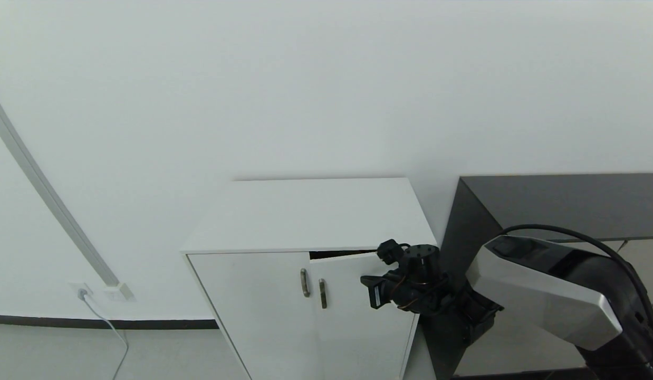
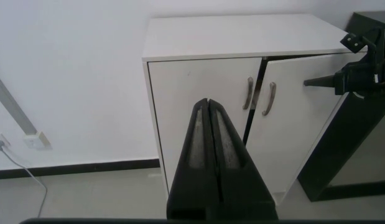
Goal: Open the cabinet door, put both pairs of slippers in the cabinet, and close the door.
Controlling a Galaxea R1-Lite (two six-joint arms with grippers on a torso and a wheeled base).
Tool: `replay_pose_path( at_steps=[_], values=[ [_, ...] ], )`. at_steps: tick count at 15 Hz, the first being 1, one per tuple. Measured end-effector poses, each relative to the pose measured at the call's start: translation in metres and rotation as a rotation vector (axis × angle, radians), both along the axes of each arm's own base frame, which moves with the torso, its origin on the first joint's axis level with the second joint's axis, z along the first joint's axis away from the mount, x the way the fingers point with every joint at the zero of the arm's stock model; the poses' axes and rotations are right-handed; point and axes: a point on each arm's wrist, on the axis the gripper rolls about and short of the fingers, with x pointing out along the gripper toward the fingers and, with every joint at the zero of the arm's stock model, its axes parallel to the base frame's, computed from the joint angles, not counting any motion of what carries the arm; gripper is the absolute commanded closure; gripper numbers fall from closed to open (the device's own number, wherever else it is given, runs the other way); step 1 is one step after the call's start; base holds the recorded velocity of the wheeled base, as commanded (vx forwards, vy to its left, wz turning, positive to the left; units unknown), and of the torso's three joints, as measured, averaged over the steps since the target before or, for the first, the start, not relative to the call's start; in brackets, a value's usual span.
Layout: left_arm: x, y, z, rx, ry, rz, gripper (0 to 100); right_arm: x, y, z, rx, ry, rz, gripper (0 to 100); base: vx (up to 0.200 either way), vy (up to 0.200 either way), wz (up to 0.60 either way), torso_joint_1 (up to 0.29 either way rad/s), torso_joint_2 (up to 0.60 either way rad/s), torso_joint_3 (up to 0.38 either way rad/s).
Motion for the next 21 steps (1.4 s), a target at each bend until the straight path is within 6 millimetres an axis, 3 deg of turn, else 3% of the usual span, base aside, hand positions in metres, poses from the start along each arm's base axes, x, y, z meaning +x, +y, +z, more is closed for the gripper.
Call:
replay_pose_path(
  at_steps=[21],
  values=[
    [0.0,0.0,0.0,0.0,0.0,0.0,100,0.019,-0.012,-0.008,-0.002,0.006,-0.045,100,0.0,0.0,0.0,0.0,0.0,0.0]
  ],
)
